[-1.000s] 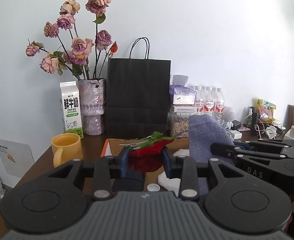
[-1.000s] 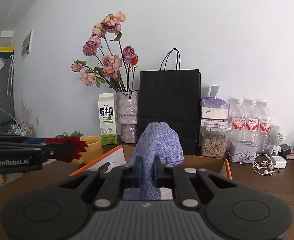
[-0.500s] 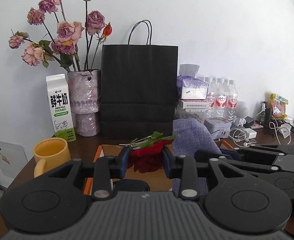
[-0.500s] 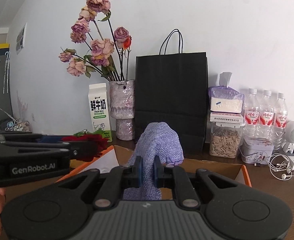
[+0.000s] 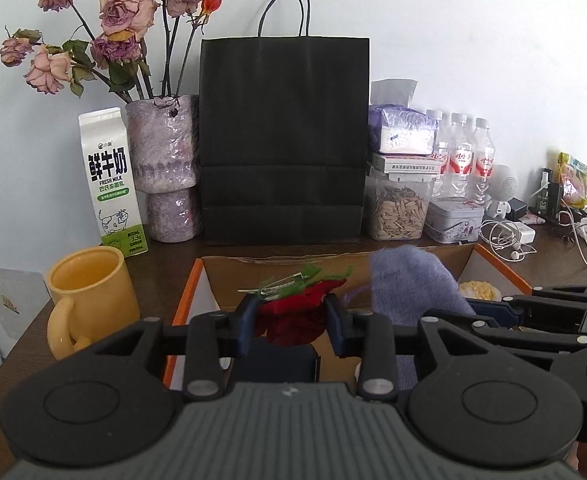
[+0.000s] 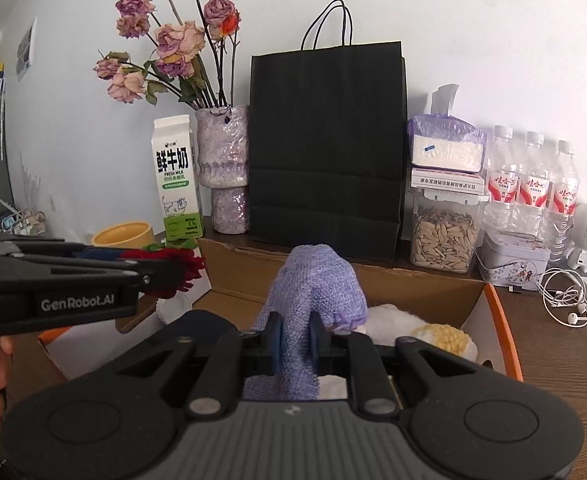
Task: Organize objects
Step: 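Carry the red flower and purple bag into the box and open both grippers, then withdraw both grippers from the box toward the black braided cable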
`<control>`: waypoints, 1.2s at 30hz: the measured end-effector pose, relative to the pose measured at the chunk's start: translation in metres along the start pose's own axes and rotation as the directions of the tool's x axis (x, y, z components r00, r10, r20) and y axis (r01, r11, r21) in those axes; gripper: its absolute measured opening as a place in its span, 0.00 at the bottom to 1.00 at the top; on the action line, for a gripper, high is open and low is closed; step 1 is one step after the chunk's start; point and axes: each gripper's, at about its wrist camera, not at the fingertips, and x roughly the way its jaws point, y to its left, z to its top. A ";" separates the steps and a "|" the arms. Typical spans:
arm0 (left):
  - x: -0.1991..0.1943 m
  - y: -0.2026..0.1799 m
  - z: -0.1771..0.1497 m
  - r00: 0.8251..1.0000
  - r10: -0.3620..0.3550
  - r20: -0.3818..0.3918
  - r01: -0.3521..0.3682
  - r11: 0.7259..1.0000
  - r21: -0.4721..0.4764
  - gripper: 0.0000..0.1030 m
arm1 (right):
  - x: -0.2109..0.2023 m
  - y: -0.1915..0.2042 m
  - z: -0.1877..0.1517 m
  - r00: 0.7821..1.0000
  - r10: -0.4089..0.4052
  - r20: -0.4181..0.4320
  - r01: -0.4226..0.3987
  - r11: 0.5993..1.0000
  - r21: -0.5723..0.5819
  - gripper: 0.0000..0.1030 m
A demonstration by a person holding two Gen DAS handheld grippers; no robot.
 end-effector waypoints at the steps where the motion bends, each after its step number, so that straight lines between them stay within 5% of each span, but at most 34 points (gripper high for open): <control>1: -0.001 0.001 0.000 1.000 0.007 0.003 -0.007 1.000 -0.003 0.55 | 0.000 0.000 0.000 1.000 -0.010 -0.003 0.010 1.000 -0.003 0.30; 4: -0.004 0.003 0.001 0.999 0.041 0.027 -0.040 0.999 -0.020 1.00 | 0.000 0.000 0.000 0.999 -0.032 -0.009 0.032 0.999 0.005 0.90; 6: -0.006 0.004 0.003 0.998 0.057 0.041 -0.056 0.998 -0.025 1.00 | 0.000 0.001 0.000 0.998 -0.058 -0.007 0.058 0.998 -0.003 1.00; 36: -0.023 0.005 0.005 0.998 0.027 0.051 -0.024 0.999 -0.048 1.00 | -0.015 0.003 0.001 0.997 -0.081 0.004 0.081 0.997 -0.016 1.00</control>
